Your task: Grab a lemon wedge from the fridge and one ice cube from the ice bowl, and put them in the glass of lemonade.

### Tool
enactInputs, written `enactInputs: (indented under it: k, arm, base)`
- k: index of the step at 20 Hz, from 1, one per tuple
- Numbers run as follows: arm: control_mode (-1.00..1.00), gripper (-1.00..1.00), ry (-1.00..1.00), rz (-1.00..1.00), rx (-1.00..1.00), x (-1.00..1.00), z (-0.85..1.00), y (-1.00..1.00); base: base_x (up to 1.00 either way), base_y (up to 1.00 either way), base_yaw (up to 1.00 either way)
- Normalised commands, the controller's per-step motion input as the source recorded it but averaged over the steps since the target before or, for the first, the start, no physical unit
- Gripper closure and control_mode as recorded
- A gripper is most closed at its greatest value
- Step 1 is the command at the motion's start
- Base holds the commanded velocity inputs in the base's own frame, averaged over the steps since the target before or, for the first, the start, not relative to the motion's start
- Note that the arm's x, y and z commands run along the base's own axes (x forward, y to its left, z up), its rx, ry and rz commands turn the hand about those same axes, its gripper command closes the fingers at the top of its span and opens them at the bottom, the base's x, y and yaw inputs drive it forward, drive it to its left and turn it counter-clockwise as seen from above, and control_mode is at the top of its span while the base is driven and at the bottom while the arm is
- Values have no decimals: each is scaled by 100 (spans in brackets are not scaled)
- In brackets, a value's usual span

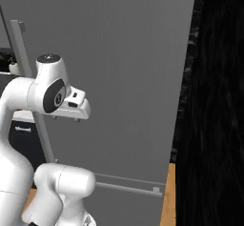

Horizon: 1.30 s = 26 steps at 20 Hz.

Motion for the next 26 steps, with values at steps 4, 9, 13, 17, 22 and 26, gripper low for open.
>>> enactInputs:
  k: [4, 9, 13, 17, 22, 26]
  arm:
    - [100, -100, 0, 0, 0, 0, 0, 0]
    - [100, -100, 0, 0, 0, 0, 0, 0]
    - [100, -100, 0, 0, 0, 0, 0, 0]
    - [100, -100, 0, 0, 0, 0, 0, 0]
    - [100, -100, 0, 0, 0, 0, 0, 0]
    - [100, -100, 0, 0, 0, 0, 0, 0]
  base:
    - [-15, 40, 0]
    - [-17, 57, 0]
    - [-19, 26, 0]
    - [-33, 21, 0]
    - [-37, 34, 0]
    - [-38, 37, 0]
